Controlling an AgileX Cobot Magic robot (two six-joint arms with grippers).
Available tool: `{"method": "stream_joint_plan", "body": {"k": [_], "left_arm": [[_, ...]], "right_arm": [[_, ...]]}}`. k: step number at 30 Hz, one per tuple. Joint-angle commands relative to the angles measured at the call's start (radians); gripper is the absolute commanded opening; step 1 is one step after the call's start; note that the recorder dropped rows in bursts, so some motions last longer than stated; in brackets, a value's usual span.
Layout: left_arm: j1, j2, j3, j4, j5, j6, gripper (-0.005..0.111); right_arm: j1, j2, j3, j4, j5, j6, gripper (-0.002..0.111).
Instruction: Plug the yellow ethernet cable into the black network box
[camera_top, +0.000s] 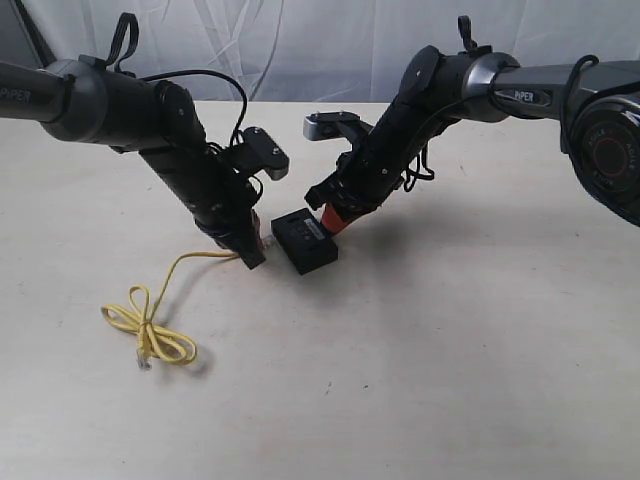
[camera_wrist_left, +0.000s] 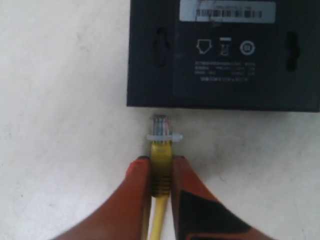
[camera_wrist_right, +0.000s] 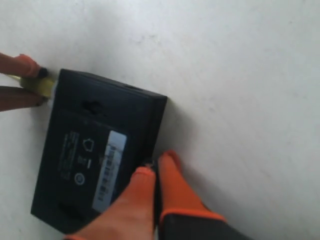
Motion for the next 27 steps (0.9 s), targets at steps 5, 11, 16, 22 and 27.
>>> {"method": "stream_joint_plan", "body": {"k": [5,11,16,22,27], "left_arm": [[-0.003,0.008,0.002,-0.071,0.022,0.020,0.000],[-0.003,0.008,0.002,-0.083,0.022,0.020,0.000],[-0.003,0.008,0.002,-0.083,0.018,0.016,0.000],[-0.003,-0.012,0.002,-0.083,0.024,0.016,0.000],[-0.003,-0.026,0.002,-0.095,0.041,0.016,0.000]], "right_arm": [[-0.005,-0.002,-0.005,0.021,-0.018,-0.007,-0.001],[-0.005,-0.002,-0.005,0.023,-0.018,-0.005,-0.001],[-0.005,-0.002,-0.005,0.022,-0.016,-0.005,-0.001],[-0.005,-0.002,-0.005,0.022,-0.011,-0.005,-0.001],[-0.005,-0.002,-0.005,0.022,-0.011,-0.005,-0.001]]}}
